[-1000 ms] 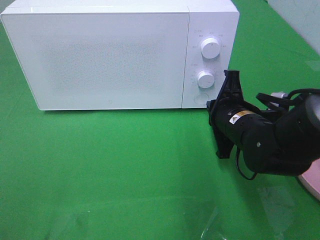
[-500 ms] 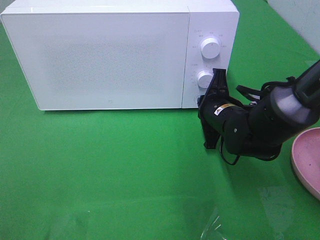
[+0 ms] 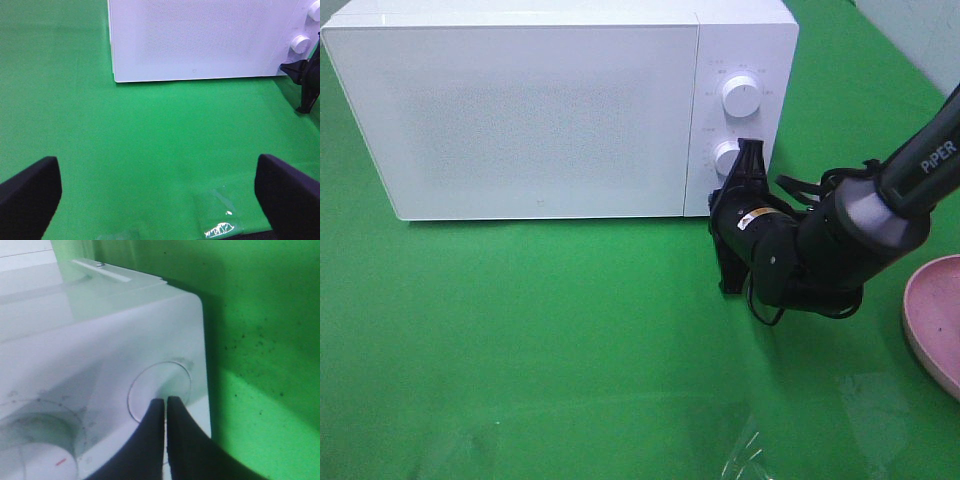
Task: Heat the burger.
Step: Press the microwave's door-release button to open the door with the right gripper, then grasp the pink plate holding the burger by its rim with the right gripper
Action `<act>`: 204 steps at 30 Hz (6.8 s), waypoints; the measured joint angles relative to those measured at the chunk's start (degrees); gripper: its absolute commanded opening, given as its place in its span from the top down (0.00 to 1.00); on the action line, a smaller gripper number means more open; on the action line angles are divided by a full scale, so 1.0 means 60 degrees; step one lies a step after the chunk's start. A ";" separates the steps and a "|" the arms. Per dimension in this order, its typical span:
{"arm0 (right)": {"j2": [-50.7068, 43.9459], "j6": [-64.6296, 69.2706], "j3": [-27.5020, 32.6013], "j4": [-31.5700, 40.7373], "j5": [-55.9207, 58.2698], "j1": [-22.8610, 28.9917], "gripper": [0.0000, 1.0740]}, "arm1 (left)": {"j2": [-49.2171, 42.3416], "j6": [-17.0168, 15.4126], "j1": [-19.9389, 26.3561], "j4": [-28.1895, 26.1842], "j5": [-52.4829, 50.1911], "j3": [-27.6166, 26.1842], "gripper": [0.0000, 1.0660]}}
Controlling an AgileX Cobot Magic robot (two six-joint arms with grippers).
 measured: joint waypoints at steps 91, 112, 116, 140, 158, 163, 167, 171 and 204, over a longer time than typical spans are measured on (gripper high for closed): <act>-0.3686 -0.6818 0.1261 -0.0057 0.5376 0.0019 0.99 | 0.0000 0.0000 0.0000 0.0000 0.0000 0.0000 0.09; -0.5586 -1.0361 0.1270 -0.4030 1.2299 0.0010 0.92 | 0.0000 0.0000 0.0000 0.0000 0.0000 0.0000 0.09; -0.6054 -1.0476 0.1270 -0.4880 1.3484 0.0010 0.89 | 0.0000 0.0000 0.0000 0.0000 0.0000 0.0000 0.09; -0.7935 -1.2175 0.1270 -0.7238 1.5231 -0.3514 0.08 | 0.0000 0.0000 0.0000 0.0000 0.0000 0.0000 0.09; -0.6255 -1.2605 0.1270 -0.7296 1.4295 -0.4507 0.12 | 0.0000 0.0000 0.0000 0.0000 0.0000 0.0000 0.09; -0.5844 -1.2987 0.1270 -0.6818 1.3999 -0.4526 0.13 | 0.0000 0.0000 0.0000 0.0000 0.0000 0.0000 0.09; -0.5605 -1.3130 0.1270 -0.6627 1.3761 -0.4526 0.14 | 0.0000 0.0000 0.0000 0.0000 0.0000 0.0000 0.09; -0.5176 -1.3178 0.1270 -0.6608 1.3426 -0.4526 0.15 | 0.0000 0.0000 0.0000 0.0000 0.0000 0.0000 0.09; -0.3495 -1.2023 0.1232 -0.7792 1.2214 -0.4526 0.60 | 0.0000 0.0000 0.0000 0.0000 0.0000 0.0000 0.09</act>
